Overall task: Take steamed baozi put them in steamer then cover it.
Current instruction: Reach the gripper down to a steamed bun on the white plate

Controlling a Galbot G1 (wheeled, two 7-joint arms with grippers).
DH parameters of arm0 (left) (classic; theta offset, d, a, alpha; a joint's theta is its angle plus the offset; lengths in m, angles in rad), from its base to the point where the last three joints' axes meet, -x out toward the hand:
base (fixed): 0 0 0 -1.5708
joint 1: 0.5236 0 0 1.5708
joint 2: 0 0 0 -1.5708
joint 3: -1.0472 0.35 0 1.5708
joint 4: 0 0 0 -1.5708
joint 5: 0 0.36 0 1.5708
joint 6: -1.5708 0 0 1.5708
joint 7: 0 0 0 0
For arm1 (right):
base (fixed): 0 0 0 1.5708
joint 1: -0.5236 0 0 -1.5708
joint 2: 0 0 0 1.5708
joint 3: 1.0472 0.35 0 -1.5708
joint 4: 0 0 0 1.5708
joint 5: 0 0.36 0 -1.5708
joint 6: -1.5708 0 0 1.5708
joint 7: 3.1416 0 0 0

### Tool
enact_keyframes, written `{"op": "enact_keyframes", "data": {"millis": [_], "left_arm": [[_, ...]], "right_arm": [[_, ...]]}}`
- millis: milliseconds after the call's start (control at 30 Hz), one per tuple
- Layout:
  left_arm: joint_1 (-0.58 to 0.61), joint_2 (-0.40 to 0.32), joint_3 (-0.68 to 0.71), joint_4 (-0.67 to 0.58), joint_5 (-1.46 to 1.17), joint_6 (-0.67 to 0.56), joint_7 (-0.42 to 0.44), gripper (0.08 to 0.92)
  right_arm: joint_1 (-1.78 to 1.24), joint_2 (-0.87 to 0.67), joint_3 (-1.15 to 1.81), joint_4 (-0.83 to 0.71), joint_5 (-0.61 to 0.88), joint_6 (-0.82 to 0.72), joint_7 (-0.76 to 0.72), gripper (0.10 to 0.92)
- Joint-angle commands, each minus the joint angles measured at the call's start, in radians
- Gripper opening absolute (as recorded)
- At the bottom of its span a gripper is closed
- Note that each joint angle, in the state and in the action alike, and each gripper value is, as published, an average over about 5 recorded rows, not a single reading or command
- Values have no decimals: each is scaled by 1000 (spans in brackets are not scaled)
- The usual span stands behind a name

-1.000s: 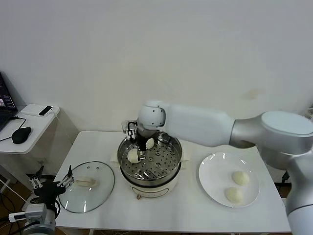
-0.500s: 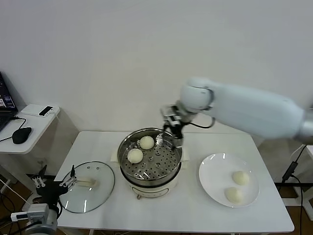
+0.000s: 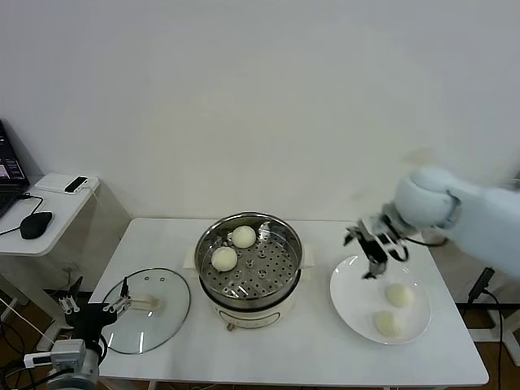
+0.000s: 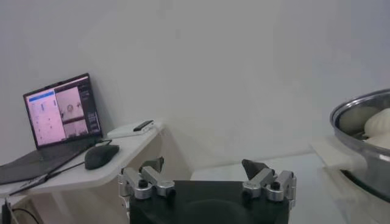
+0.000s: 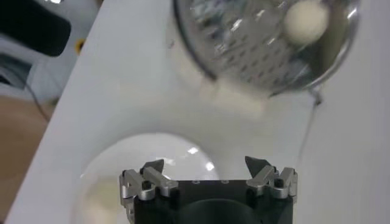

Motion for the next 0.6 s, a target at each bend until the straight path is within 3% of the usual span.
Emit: {"op": "enact_keyframes", "data": {"millis": [33, 600], "left_arm": [[-1, -1, 2, 1, 3, 2, 0, 823], [1, -2, -2, 15, 6, 1, -1, 823]], "right_arm": [[-437, -179, 257, 41, -164, 36, 6, 823], [-613, -74, 373, -86, -229, 41, 28, 823]]}}
